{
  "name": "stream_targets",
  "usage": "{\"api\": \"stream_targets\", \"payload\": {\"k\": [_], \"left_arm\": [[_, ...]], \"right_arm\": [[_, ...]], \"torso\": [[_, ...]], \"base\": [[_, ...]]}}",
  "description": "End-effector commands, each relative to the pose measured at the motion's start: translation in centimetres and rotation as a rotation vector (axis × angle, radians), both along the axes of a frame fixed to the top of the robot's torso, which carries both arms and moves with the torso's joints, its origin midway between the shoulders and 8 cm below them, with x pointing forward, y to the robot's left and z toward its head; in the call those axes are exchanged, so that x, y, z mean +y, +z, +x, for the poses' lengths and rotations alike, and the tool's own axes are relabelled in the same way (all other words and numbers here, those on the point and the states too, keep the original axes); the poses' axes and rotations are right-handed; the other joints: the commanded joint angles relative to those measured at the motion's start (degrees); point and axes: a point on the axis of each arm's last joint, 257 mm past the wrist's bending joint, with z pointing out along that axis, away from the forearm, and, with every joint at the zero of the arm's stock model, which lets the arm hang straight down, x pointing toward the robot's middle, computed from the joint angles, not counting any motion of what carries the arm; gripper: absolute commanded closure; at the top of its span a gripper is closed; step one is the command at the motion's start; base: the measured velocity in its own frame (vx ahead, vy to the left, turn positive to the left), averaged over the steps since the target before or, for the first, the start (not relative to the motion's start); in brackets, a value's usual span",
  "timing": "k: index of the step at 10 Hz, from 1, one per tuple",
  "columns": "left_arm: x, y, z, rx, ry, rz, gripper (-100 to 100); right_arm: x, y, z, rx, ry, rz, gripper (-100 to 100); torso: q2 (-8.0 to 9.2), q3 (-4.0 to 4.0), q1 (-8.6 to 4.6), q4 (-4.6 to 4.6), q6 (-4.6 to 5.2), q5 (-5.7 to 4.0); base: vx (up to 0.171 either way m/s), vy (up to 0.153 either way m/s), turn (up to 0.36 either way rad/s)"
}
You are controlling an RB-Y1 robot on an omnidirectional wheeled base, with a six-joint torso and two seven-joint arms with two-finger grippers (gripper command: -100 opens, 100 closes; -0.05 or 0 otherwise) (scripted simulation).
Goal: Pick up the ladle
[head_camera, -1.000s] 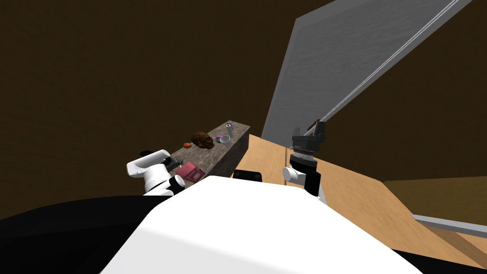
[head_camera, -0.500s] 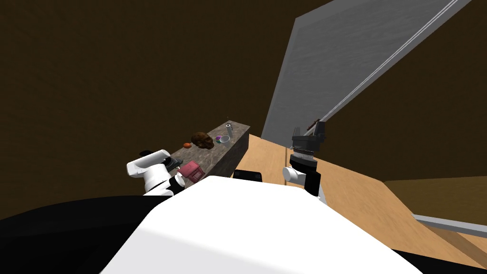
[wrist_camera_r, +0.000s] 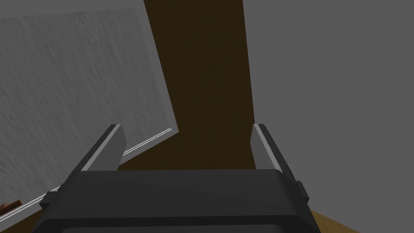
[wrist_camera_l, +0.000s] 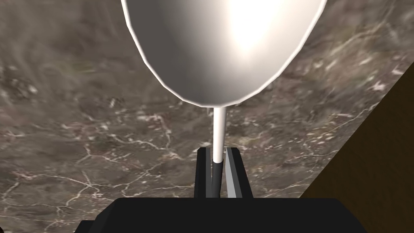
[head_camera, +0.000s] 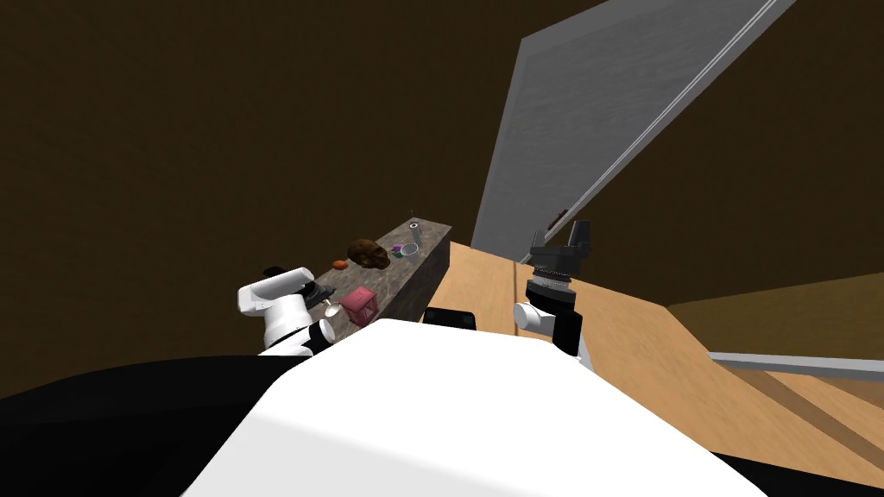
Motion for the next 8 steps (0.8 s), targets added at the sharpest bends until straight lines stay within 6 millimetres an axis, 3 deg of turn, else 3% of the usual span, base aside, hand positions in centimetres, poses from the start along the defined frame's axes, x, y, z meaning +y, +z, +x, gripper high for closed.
{"api": "stream_targets", "payload": {"k": [1, 8], "left_arm": [[-0.4, 0.2, 0.3, -0.008, 0.027, -0.002, 100], [-2.7, 0.9, 1.6, -0.009, 0.097, -0.003, 100]], "right_arm": [[0.0, 0.0, 0.0, 0.000, 0.000, 0.000, 0], [0.0, 0.0, 0.0, 0.000, 0.000, 0.000, 0]], "torso": [[0.00, 0.00, 0.00, 0.00, 0.00, 0.00], [-0.02, -0.01, -0.03, 0.00, 0.01, -0.01]], "base": [[-0.066, 0.047, -0.112], [-0.083, 0.050, -0.098]]}}
